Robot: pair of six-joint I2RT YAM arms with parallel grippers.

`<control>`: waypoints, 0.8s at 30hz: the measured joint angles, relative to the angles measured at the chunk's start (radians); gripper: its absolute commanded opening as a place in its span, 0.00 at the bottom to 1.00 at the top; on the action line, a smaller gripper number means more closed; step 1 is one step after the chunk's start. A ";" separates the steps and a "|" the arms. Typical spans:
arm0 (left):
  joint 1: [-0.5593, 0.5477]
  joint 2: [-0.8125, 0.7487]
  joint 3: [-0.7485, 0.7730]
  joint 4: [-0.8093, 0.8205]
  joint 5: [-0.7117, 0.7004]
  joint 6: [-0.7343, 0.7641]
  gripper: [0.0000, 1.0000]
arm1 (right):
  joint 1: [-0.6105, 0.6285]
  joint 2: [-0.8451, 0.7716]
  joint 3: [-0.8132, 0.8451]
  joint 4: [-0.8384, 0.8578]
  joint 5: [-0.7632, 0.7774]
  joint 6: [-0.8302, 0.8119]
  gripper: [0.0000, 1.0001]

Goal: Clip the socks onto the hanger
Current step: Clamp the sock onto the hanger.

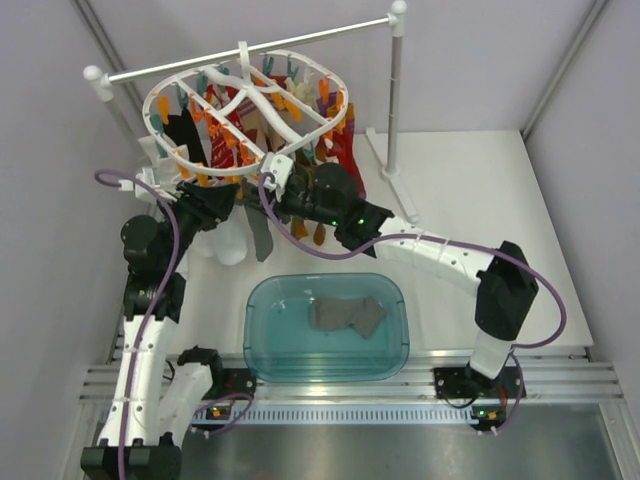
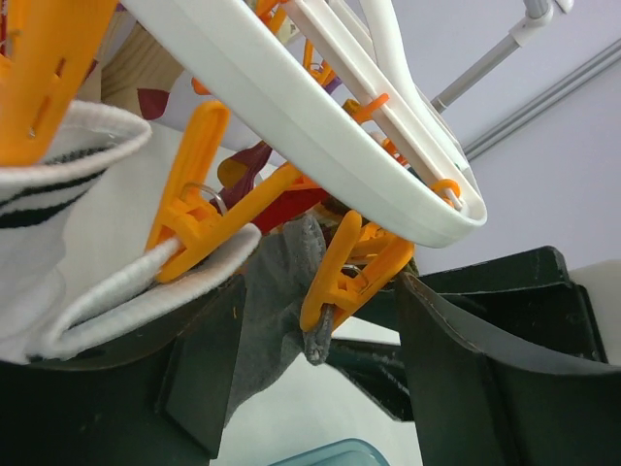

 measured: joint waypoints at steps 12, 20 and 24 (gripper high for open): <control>0.000 -0.056 0.000 -0.074 -0.038 0.000 0.67 | -0.003 -0.217 -0.204 -0.159 -0.019 -0.043 0.51; 0.000 -0.048 0.000 -0.089 -0.037 0.016 0.68 | -0.068 -0.397 -0.353 -0.412 -0.151 -0.194 0.75; 0.000 -0.055 0.000 -0.100 -0.021 0.029 0.65 | -0.078 -0.426 -0.433 -0.568 -0.177 -0.289 0.75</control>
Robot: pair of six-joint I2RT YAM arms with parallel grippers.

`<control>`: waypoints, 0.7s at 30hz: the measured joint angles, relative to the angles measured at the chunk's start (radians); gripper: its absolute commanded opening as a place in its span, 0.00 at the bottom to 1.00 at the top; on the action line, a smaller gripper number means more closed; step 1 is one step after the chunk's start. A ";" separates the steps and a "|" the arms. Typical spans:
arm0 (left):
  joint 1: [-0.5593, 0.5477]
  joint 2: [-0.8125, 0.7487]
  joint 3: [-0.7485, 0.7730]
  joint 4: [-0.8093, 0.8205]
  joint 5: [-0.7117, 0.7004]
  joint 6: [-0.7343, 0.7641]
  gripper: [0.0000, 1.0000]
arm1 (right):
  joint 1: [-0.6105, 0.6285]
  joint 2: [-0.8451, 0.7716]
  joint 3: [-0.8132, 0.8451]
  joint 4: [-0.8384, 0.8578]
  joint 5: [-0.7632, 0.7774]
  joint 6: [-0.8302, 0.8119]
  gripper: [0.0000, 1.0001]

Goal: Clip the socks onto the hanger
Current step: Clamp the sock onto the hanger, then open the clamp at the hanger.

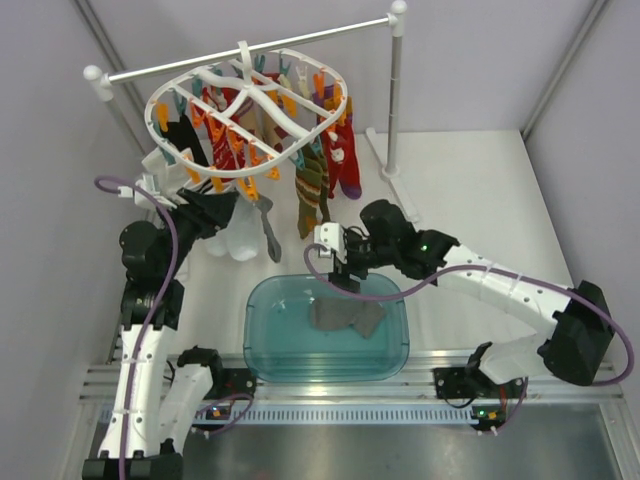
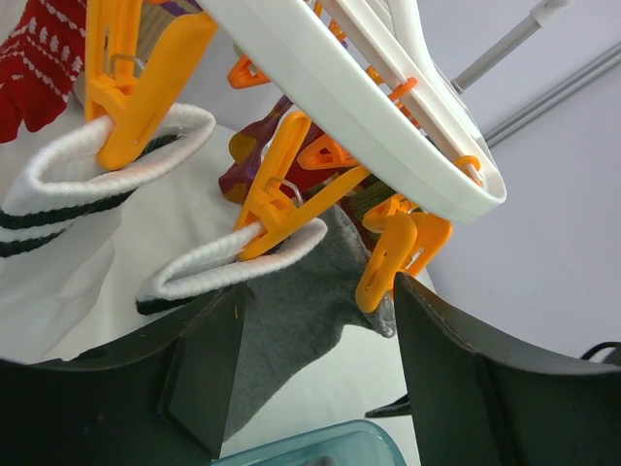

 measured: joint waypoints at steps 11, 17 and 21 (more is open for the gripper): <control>0.000 -0.055 0.000 -0.019 0.091 0.066 0.63 | -0.024 -0.002 -0.052 0.070 0.025 0.124 0.68; 0.000 -0.089 0.000 -0.026 0.150 0.092 0.61 | -0.066 0.063 0.098 0.434 0.060 0.289 0.65; 0.000 -0.095 0.000 -0.026 0.210 0.111 0.60 | -0.068 0.173 0.222 0.623 0.068 0.335 0.63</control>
